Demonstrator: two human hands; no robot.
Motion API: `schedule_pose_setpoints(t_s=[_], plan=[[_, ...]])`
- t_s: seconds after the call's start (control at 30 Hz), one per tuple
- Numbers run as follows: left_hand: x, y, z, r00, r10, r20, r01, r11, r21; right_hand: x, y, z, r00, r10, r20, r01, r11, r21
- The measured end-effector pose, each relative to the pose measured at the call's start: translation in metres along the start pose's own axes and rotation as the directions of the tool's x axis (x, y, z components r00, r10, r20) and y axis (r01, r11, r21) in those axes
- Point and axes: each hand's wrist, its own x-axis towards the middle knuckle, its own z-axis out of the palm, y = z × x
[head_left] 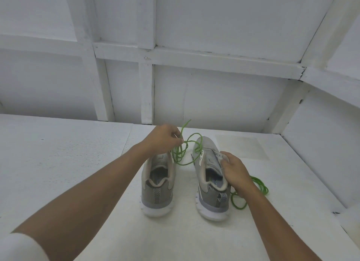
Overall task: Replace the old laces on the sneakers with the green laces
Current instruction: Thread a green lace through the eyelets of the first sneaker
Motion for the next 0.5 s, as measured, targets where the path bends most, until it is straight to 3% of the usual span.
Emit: schedule_pose_setpoints(t_s=[0.1,0.2,0.27,0.37,0.5], plan=[[-0.001,0.001,0.001,1.0,0.002,-0.004,-0.002,1.0,-0.002,0.002,-0.014,-0.004,1.0,-0.006,-0.016,0.005,0.999,-0.039],[-0.003,0.003,0.003,1.0,0.008,-0.014,-0.009,1.0,-0.005,0.002,-0.046,-0.004,0.981,-0.17,-0.094,0.17,0.985,-0.006],[-0.005,0.006,0.005,1.0,0.014,-0.017,-0.014,1.0,-0.012,0.001,-0.069,0.002,0.973,-0.222,-0.068,0.225,0.974,0.028],[-0.007,0.01,0.009,0.999,0.042,-0.023,-0.042,0.999,-0.003,0.006,-0.095,0.014,0.981,-0.191,0.018,0.189,0.979,0.073],[-0.007,0.01,0.015,0.998,0.056,-0.02,-0.056,0.998,0.004,0.018,-0.11,0.02,0.991,-0.13,0.029,0.126,0.985,0.119]])
